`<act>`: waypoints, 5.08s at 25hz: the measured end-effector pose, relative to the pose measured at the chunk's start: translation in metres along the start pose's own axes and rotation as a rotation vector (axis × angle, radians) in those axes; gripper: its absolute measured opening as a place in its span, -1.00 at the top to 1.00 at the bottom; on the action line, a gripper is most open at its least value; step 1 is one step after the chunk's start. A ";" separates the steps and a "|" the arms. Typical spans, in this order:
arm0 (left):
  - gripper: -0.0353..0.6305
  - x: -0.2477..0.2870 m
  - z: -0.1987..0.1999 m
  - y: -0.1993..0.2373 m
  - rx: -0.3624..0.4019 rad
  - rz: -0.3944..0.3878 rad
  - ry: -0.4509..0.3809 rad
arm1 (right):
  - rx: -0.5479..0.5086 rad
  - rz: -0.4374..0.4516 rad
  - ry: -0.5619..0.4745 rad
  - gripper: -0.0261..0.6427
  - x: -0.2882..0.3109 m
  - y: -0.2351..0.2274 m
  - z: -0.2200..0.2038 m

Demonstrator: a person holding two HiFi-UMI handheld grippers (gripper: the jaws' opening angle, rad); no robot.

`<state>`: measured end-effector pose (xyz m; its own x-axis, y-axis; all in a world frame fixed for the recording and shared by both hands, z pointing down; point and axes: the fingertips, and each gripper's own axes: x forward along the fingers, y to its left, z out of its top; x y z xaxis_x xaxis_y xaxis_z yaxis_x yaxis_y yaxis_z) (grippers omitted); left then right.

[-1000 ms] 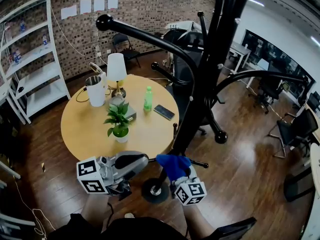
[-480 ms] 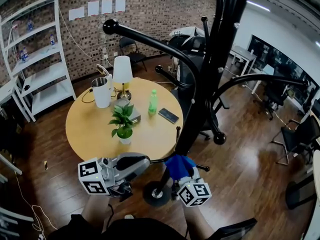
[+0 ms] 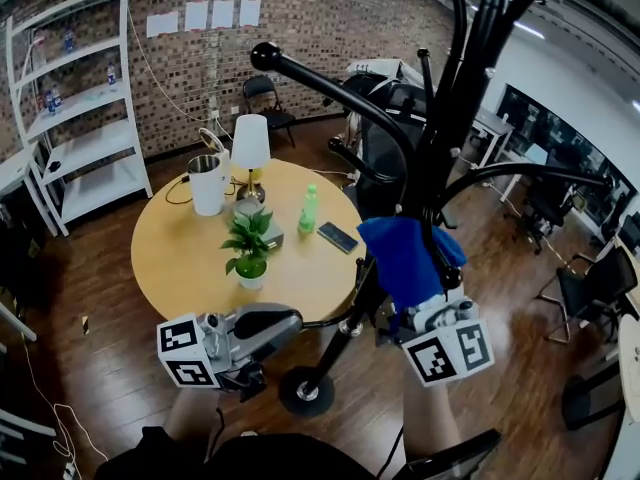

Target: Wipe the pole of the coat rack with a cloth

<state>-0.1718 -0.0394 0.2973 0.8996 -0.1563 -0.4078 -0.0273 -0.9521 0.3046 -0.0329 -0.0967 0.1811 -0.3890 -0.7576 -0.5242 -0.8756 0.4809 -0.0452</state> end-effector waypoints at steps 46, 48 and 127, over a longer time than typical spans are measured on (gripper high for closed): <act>0.89 0.012 -0.031 0.062 -0.157 -0.160 0.170 | 0.137 -0.372 0.399 0.85 -0.130 0.002 -0.215; 0.89 -0.001 -0.025 0.072 -0.192 -0.254 0.209 | 0.104 -0.448 0.402 0.85 -0.118 0.008 -0.224; 0.89 -0.029 0.059 0.110 -0.332 -0.699 0.246 | -0.439 -0.690 0.133 0.85 0.024 0.022 -0.029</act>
<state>-0.2263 -0.1549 0.2912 0.7318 0.5452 -0.4090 0.6726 -0.6745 0.3044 -0.0696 -0.1170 0.1922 0.2701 -0.8784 -0.3942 -0.9514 -0.3064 0.0308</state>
